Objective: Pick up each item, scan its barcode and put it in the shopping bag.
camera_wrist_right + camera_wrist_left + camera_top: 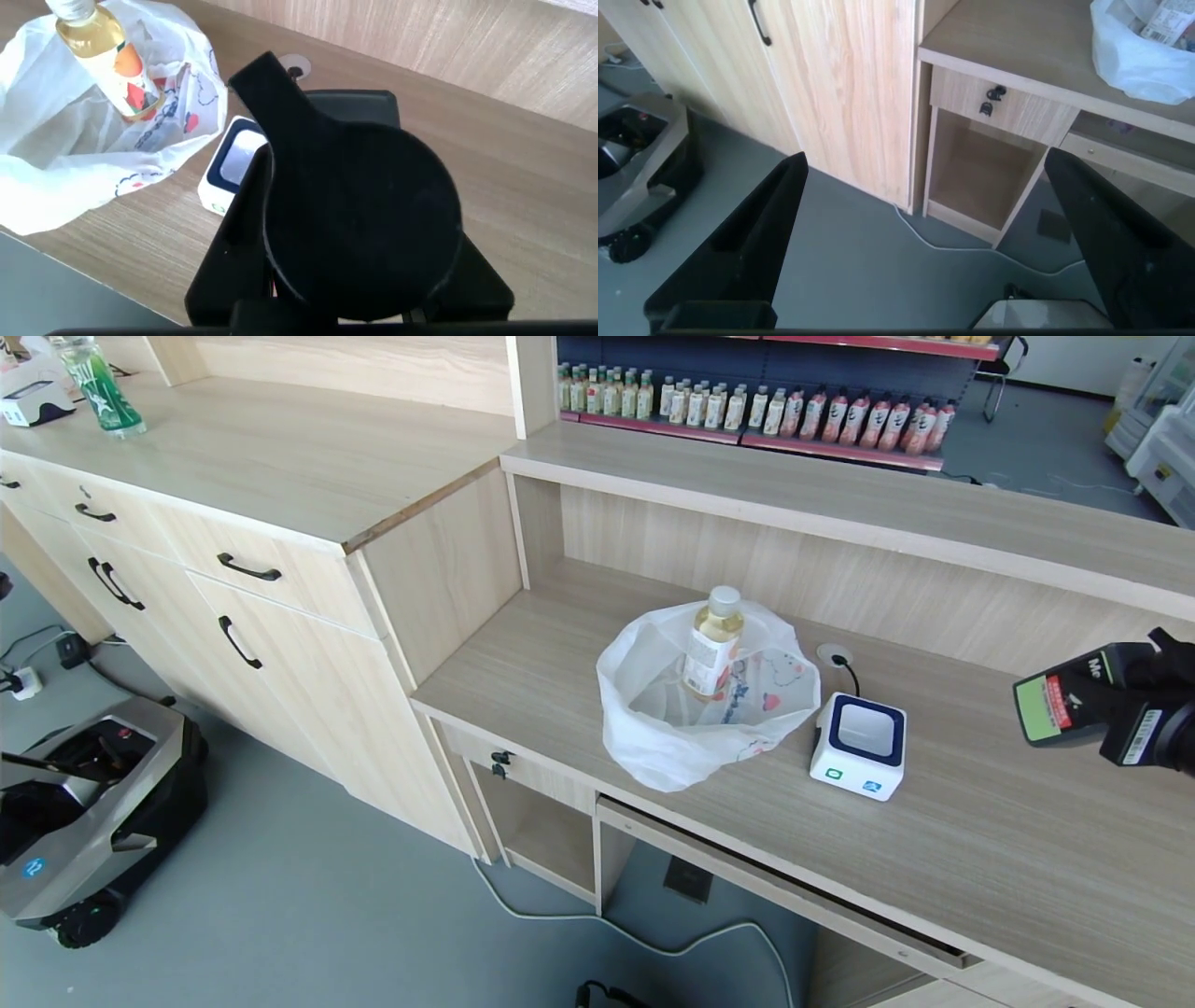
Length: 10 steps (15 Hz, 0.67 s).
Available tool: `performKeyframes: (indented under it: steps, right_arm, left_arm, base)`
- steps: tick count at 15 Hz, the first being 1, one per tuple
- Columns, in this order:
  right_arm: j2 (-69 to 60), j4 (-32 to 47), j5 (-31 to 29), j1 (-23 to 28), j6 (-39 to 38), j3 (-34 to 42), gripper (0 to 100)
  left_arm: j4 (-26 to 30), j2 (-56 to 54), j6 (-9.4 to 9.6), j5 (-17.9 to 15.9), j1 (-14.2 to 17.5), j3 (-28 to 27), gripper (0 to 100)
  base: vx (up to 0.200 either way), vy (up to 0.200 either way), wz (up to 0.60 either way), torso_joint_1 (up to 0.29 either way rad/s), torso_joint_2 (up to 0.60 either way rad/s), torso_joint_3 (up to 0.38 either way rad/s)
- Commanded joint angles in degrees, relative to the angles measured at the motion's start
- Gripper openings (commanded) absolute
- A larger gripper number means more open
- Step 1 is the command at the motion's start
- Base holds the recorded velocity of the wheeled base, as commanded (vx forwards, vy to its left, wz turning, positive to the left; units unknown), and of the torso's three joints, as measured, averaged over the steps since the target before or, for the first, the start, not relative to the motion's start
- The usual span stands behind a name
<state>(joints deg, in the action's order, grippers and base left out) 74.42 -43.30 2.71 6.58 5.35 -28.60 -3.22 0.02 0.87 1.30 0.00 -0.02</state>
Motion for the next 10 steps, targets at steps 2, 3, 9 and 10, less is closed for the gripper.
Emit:
performKeyframes:
  steps: [2,3,9,10]
  right_arm:
    - [0.0,0.0,0.1,-0.1,-0.1,-0.2,0]
    - [0.0,0.0,0.1,0.0,-0.2,-0.2,0]
    - [2.8,-0.1,0.8,-1.6,-3.9,-3.0,0]
    - [4.8,-0.1,1.3,-2.7,-4.6,-4.8,0]
  left_arm:
    - [-0.1,0.0,0.19,0.1,0.0,0.0,100]
    - [0.0,0.0,0.19,0.1,0.0,0.0,100]
    - [0.0,0.0,0.89,0.1,0.0,0.0,100]
    - [0.0,0.0,0.63,0.3,0.0,-0.1,100]
  base:
    - [0.0,0.1,0.0,0.004,0.0,0.001]
    - [0.0,0.2,0.0,0.002,0.0,0.002]
    - [0.0,0.2,0.0,0.007,0.0,0.003]
    - [0.0,0.0,0.0,0.0,0.0,0.0]
